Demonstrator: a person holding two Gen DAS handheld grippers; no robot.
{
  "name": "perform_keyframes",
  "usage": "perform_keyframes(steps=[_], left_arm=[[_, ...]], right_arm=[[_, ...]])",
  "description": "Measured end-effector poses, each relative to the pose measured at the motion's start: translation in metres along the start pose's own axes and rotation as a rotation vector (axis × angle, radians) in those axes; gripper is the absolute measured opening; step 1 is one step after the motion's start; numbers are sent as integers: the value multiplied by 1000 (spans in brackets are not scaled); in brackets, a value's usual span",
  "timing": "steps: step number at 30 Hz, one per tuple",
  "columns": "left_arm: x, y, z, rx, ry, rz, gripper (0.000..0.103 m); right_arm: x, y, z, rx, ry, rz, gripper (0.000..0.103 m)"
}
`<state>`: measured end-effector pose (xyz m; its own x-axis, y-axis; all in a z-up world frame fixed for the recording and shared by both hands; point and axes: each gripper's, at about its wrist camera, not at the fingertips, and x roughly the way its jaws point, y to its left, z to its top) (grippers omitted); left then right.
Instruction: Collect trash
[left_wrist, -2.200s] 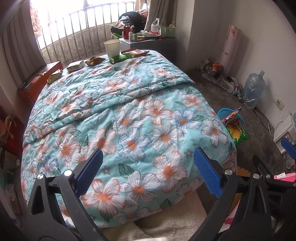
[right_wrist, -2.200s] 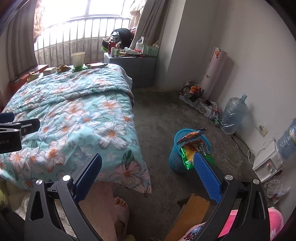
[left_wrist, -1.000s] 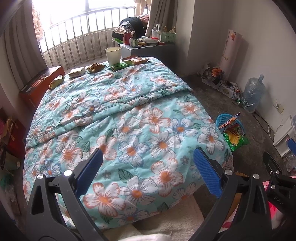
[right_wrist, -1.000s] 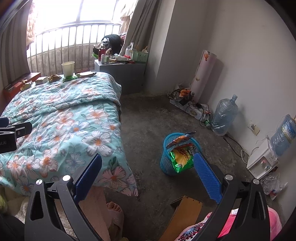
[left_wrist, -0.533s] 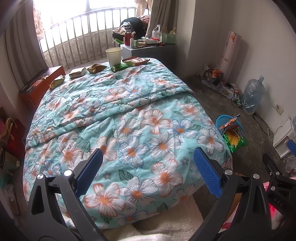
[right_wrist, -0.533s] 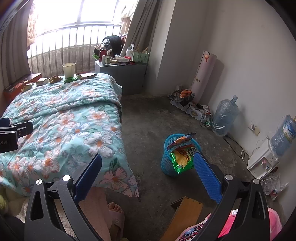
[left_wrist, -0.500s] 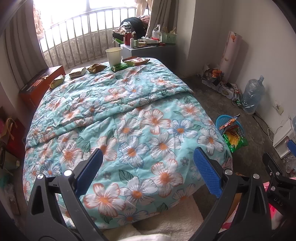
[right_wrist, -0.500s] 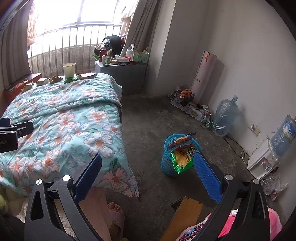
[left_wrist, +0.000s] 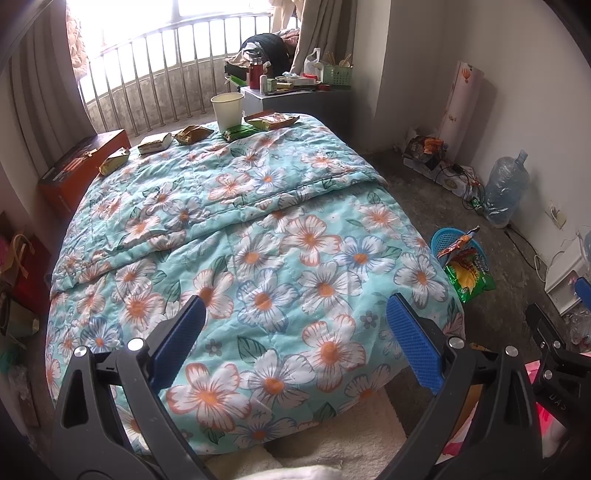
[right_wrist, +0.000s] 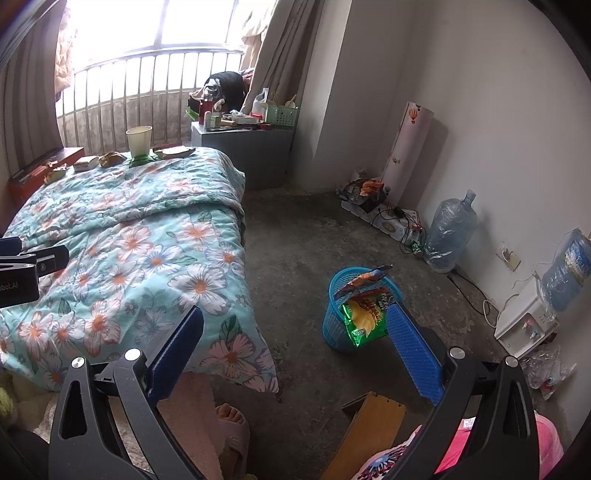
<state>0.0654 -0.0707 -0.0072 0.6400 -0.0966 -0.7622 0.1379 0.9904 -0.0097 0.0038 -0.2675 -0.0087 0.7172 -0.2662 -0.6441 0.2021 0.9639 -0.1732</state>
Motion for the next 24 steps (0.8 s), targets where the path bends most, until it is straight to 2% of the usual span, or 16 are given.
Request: perform_keyframes(steps=[24], left_arm=[[0,1,1,0,1,-1,94]], right_arm=[[-2,3,1,-2,-7,3,96]])
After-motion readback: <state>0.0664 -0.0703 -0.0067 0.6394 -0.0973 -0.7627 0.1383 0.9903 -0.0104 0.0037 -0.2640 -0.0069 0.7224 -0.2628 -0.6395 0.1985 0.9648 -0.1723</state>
